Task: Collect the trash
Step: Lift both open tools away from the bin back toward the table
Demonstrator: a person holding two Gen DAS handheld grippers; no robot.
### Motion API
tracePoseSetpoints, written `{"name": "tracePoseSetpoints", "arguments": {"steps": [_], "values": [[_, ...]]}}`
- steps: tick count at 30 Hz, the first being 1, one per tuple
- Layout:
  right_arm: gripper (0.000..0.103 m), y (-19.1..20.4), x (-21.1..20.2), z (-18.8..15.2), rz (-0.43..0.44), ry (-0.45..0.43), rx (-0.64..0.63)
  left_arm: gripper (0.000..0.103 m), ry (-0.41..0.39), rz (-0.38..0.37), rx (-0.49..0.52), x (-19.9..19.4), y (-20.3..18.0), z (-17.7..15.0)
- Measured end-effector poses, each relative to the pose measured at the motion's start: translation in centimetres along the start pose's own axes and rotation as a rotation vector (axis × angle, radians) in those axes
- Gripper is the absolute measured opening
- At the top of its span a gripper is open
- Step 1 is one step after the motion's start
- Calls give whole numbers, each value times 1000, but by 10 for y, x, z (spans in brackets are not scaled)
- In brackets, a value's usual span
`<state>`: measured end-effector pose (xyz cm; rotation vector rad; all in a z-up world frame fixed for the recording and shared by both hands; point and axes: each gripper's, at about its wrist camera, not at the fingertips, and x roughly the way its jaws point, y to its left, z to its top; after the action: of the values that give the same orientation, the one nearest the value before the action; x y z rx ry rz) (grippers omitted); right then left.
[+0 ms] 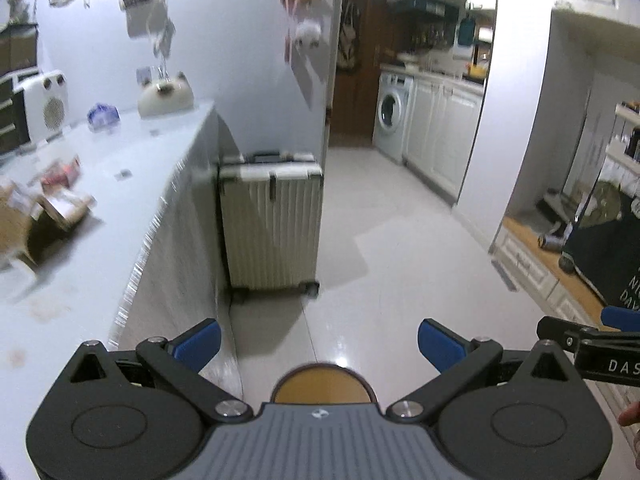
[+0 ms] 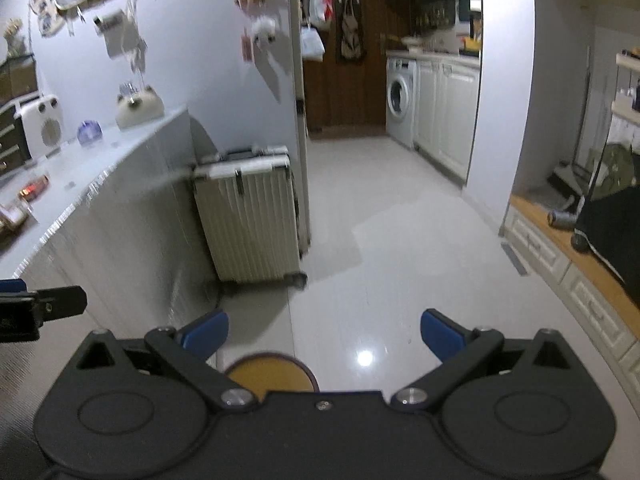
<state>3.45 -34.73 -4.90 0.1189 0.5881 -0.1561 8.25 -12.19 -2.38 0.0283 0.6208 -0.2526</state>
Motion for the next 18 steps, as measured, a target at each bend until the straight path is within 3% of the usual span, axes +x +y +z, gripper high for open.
{"name": "tracePoseSetpoints", "arguments": {"steps": [8, 18], "values": [[103, 28, -30, 18, 63, -104, -2, 103, -126, 48, -45, -58, 35, 15], [103, 86, -49, 32, 164, -196, -48, 103, -208, 134, -92, -111, 96, 16]]}}
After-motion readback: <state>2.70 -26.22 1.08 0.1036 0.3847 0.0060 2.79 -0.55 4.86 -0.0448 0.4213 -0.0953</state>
